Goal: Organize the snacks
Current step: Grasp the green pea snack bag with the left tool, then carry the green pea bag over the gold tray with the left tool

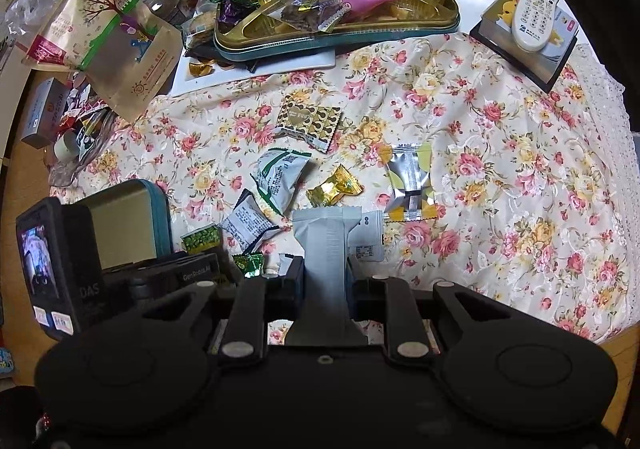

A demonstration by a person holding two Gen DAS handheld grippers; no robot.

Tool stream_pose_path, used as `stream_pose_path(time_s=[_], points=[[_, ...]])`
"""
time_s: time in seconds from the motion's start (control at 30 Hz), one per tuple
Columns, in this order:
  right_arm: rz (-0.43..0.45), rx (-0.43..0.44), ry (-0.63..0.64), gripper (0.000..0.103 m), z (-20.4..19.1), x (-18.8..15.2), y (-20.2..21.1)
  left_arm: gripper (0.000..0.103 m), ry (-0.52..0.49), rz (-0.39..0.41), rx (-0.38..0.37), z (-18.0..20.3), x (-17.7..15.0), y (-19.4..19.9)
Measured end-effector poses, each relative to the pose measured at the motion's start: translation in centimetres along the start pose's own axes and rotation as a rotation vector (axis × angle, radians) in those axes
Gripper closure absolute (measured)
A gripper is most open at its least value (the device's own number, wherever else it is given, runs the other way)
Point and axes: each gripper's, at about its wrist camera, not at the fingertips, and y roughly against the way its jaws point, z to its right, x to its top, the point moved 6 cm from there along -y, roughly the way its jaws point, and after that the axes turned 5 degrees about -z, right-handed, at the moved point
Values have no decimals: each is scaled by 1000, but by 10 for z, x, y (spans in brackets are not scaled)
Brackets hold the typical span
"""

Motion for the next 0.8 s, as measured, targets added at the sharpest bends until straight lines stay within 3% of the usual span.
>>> stream_pose_path(time_s=[0.23, 0.4, 0.63, 0.8], points=[[-2, -5, 21, 82, -4, -2, -3, 50, -20, -14, 67, 12, 3, -11], [-3, -13, 17, 82, -2, -2, -5, 53, 4, -32, 16, 14, 0, -5], [4, -21, 19, 82, -9, 0, -8, 53, -1, 52, 28, 5, -1, 40], [-15, -26, 46, 82, -30, 0, -18, 53, 63, 88, 35, -34, 0, 68]])
